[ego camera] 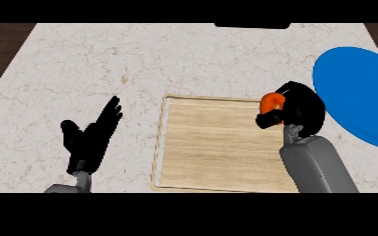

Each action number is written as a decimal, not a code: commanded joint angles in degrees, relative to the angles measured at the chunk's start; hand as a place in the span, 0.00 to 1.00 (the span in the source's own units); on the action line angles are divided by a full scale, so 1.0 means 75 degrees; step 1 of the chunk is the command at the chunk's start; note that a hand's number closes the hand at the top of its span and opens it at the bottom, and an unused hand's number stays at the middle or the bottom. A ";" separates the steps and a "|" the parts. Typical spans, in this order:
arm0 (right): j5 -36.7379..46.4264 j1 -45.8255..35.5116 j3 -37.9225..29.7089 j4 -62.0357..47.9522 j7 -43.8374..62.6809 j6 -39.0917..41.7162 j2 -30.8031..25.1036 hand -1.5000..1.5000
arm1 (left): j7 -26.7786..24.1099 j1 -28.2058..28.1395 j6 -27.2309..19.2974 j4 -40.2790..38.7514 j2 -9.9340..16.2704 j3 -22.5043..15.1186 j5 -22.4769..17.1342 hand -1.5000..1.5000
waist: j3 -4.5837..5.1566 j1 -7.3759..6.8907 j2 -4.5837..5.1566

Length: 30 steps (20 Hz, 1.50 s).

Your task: Pick the squash from the tray and place it in the plate

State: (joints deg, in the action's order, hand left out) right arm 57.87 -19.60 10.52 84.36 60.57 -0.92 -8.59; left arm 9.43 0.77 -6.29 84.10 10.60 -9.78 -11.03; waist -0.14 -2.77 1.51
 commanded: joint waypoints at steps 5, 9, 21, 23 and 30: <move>0.2310 -0.2240 -0.1751 -0.1374 0.1833 -0.1261 -0.0771 1.00 | 0.0220 0.0185 0.0117 -0.0065 -0.0057 -0.0251 0.0069 0.50 | 0.0053 -0.0554 0.0175; 0.3376 -0.3039 -0.2346 -0.1866 0.2216 -0.1748 -0.0956 1.00 | 0.0286 0.0300 0.0172 -0.0088 -0.0092 -0.0379 0.0119 0.50 | 0.0033 -0.0678 0.0197; 0.6040 -0.3680 -0.4078 -0.2232 0.2871 -0.3735 -0.0827 1.00 | 0.0351 0.0312 0.0057 -0.0244 -0.0165 -0.0309 0.0126 0.50 | -0.0009 -0.0448 0.0166; 0.6628 -0.3593 -0.4231 -0.2283 0.3060 -0.3885 -0.0579 1.00 | 0.0449 0.0408 -0.0041 -0.0249 -0.0171 -0.0259 0.0156 0.50 | -0.0004 -0.0382 0.0144; 0.7957 -0.2883 -0.5403 -0.2540 0.3034 -0.4703 -0.0541 1.00 | 0.0387 0.0193 -0.0023 -0.0156 -0.0121 -0.0142 0.0077 0.50 | -0.0009 -0.0092 0.0062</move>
State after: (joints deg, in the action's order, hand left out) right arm 112.78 -42.58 -26.40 66.43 68.86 -26.38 -12.63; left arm 12.15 2.37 -5.95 84.25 10.21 -10.93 -10.57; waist -0.39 -4.90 2.07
